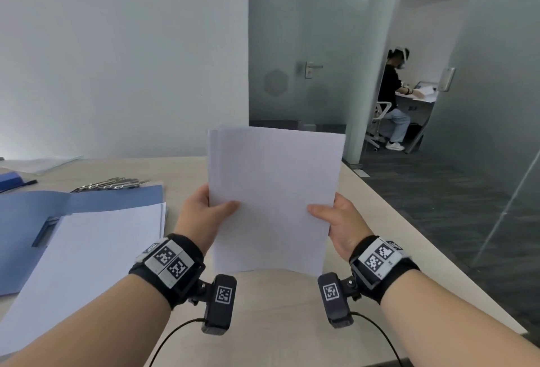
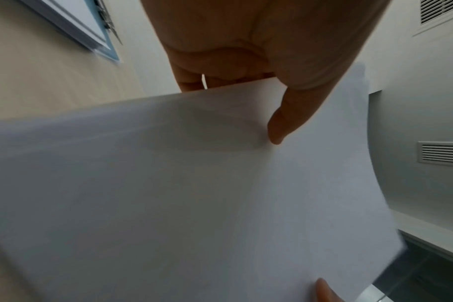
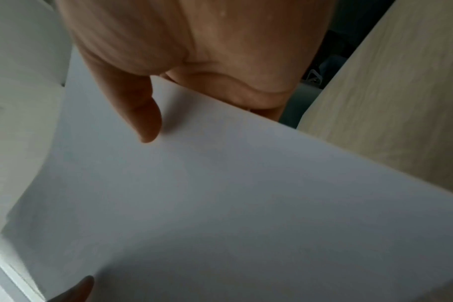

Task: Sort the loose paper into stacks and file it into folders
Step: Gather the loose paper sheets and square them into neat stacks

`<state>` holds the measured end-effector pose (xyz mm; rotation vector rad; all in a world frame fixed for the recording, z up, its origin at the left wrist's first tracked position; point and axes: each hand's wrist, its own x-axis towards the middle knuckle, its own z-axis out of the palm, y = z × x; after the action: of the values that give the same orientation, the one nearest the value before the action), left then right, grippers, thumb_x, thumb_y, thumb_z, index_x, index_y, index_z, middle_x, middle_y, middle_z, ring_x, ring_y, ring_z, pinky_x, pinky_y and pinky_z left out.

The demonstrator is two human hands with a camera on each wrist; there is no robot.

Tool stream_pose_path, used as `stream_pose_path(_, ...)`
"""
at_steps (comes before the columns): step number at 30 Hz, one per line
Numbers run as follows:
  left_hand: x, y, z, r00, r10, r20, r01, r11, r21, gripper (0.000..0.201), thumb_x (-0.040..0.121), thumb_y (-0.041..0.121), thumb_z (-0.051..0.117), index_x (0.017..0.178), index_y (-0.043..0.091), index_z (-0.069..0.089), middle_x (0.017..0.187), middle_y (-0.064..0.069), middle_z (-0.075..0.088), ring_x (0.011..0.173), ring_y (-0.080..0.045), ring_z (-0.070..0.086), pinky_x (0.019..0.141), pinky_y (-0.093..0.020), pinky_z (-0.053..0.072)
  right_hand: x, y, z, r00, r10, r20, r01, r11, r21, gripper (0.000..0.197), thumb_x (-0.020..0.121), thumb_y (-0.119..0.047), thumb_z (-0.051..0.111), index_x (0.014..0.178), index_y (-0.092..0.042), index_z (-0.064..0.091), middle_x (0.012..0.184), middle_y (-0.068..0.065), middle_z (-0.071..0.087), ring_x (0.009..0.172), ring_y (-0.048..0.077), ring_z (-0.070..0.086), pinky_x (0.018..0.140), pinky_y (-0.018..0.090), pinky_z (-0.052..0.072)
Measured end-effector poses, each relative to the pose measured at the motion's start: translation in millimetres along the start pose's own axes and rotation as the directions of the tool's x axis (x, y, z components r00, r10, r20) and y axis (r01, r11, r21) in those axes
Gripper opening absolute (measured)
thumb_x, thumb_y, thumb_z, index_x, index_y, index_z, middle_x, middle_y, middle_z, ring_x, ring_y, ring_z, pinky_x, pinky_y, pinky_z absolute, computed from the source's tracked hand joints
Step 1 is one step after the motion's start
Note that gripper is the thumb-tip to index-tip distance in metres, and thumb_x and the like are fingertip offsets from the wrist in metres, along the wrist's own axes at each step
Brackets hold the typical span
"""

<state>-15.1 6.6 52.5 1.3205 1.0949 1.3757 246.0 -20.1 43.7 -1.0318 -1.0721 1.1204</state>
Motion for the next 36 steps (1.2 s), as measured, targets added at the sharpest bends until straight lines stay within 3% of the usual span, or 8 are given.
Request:
stream_pose_path(7,-12.2,-12.4,7.2,0.994,-0.03,0.106,0.035,0.998,-0.045,0.041,0.073,0.019,0.071,0.115,0.022,0.069,0.107,-0.001,0.077,0.1,-0.022,0.073,0.088,-0.041,0.055,-5.0,8.9,7.0,1.0,0.011,0.007,-0.011,0.999,0.032,0.031,0.078,-0.006,0.077,0.109,-0.004,0.073,0.108,0.016,0.076,0.097,0.031,0.073,0.082,0.039,0.056)
stream_pose_path(16,-12.4,-17.4,6.3,0.99,-0.104,0.099,0.105,0.994,-0.004,0.024,0.088,0.01,0.065,0.11,0.019,0.07,0.104,-0.001,0.078,0.095,-0.02,0.074,0.081,-0.033,0.054,-6.3,12.0,5.3,1.0,0.014,0.014,-0.013,1.0,-0.007,0.033,0.077,-0.01,0.077,0.109,-0.004,0.074,0.11,0.016,0.076,0.101,0.033,0.073,0.091,0.044,0.056)
stream_pose_path(22,-21.4,-39.4,-6.4,0.963,-0.239,0.122,0.213,0.958,0.194,0.021,0.099,0.005,0.055,0.101,0.017,0.072,0.095,-0.001,0.079,0.094,-0.025,0.074,0.084,-0.038,0.057,-7.5,20.2,11.7,0.993,0.118,-0.022,-0.12,0.983,-0.139,0.025,0.07,-0.017,0.071,0.094,-0.011,0.074,0.092,0.005,0.077,0.085,0.024,0.073,0.068,0.027,0.052)
stream_pose_path(24,-20.9,-33.1,-16.8,0.967,-0.237,0.092,0.218,0.959,0.179,0.021,0.1,0.007,0.053,0.104,0.016,0.072,0.097,-0.004,0.079,0.093,-0.026,0.074,0.08,-0.037,0.057,-5.3,16.1,20.9,0.988,0.152,-0.022,-0.154,0.978,-0.138,0.01,0.084,-0.009,0.065,0.093,-0.012,0.07,0.085,0.003,0.073,0.075,0.021,0.069,0.062,0.026,0.05)
stream_pose_path(26,-19.0,-26.4,-32.3,0.972,-0.232,0.04,0.223,0.961,0.163,0.02,0.1,0.009,0.054,0.105,0.016,0.071,0.097,-0.004,0.079,0.092,-0.027,0.074,0.083,-0.041,0.058,-2.6,14.6,33.6,0.984,0.176,-0.002,-0.174,0.972,-0.157,0.022,0.093,-0.001,0.051,0.094,-0.015,0.068,0.084,0.003,0.07,0.071,0.02,0.065,0.061,0.027,0.046)
stream_pose_path(30,-19.7,-17.8,-77.2,0.967,-0.241,-0.079,0.25,0.959,0.136,0.022,0.096,0.003,0.055,0.109,0.016,0.068,0.097,-0.006,0.078,0.088,-0.027,0.074,0.076,-0.038,0.059,-0.2,21.7,71.8,0.97,0.221,0.101,-0.185,0.941,-0.283,0.023,0.092,-0.002,0.048,0.1,-0.015,0.066,0.086,0.002,0.071,0.072,0.02,0.064,0.063,0.029,0.048)
stream_pose_path(33,-26.7,-15.6,-118.4,0.945,-0.286,-0.156,0.312,0.933,0.182,0.033,0.09,-0.002,0.049,0.114,0.016,0.062,0.104,-0.01,0.074,0.093,-0.033,0.072,0.084,-0.048,0.059,-2.1,31.7,109.4,0.954,0.255,0.16,-0.193,0.925,-0.327,0.023,0.093,-0.002,0.051,0.102,-0.016,0.066,0.089,0.002,0.074,0.071,0.016,0.07,0.058,0.028,0.054)
stream_pose_path(36,-37.6,-14.5,-159.7,0.929,-0.302,-0.216,0.353,0.899,0.261,0.046,0.084,-0.009,0.042,0.119,0.014,0.061,0.105,-0.012,0.071,0.095,-0.037,0.07,0.089,-0.055,0.058,-3.0,43.5,149.8,0.935,0.289,0.207,-0.212,0.921,-0.325,0.027,0.092,-0.002,0.055,0.111,-0.017,0.066,0.102,0.009,0.076,0.076,0.019,0.073,0.064,0.032,0.057)
